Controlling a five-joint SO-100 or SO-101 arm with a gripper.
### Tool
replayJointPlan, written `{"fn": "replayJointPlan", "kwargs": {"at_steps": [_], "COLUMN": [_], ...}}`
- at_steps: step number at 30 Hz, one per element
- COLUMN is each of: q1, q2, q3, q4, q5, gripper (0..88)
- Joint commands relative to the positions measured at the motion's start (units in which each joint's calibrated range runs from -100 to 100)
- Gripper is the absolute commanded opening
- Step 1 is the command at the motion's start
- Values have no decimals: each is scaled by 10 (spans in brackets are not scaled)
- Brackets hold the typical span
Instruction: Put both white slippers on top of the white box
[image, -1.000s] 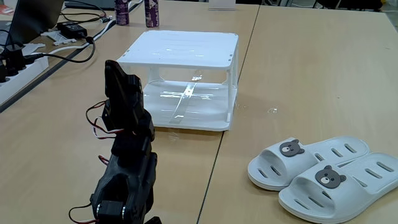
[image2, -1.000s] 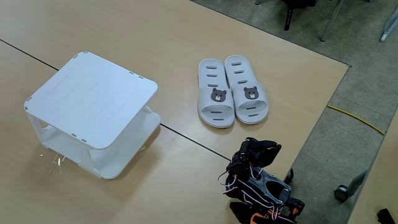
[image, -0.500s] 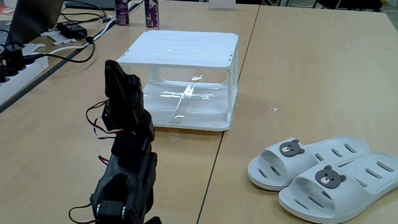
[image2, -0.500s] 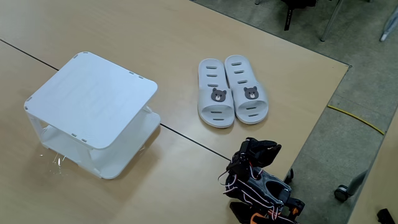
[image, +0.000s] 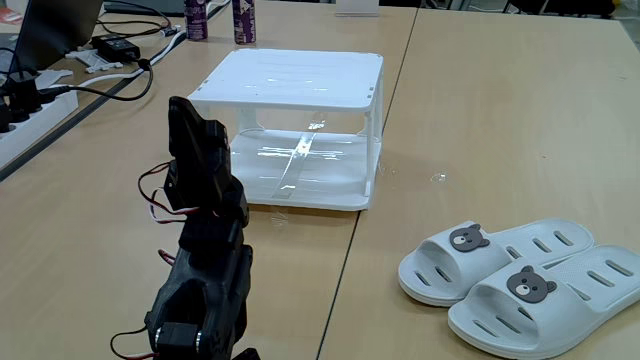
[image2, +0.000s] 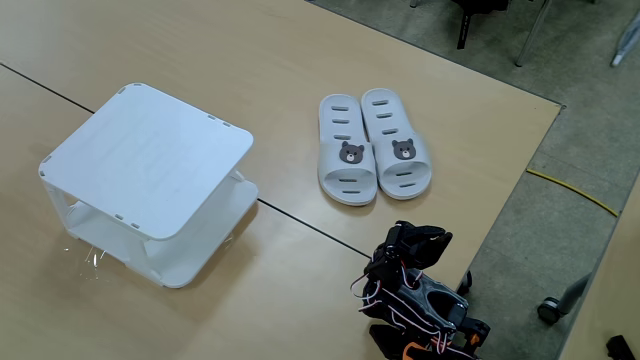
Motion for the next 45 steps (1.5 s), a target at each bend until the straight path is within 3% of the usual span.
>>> {"fn": "replayJointPlan", "kwargs": {"at_steps": [1, 12, 25, 32, 35, 41, 45], "q1": [3, 3, 54, 57, 106, 325, 422], "q2": [0, 59, 890, 1155, 1196, 1254, 1257], "q3": [0, 1, 0, -24, -37, -54, -54], "q4": [-2, 4, 6, 4, 4, 4, 4], "q5": [4, 4, 4, 4, 4, 4, 4], "gripper": [7, 7, 8, 8, 8, 9, 10]}}
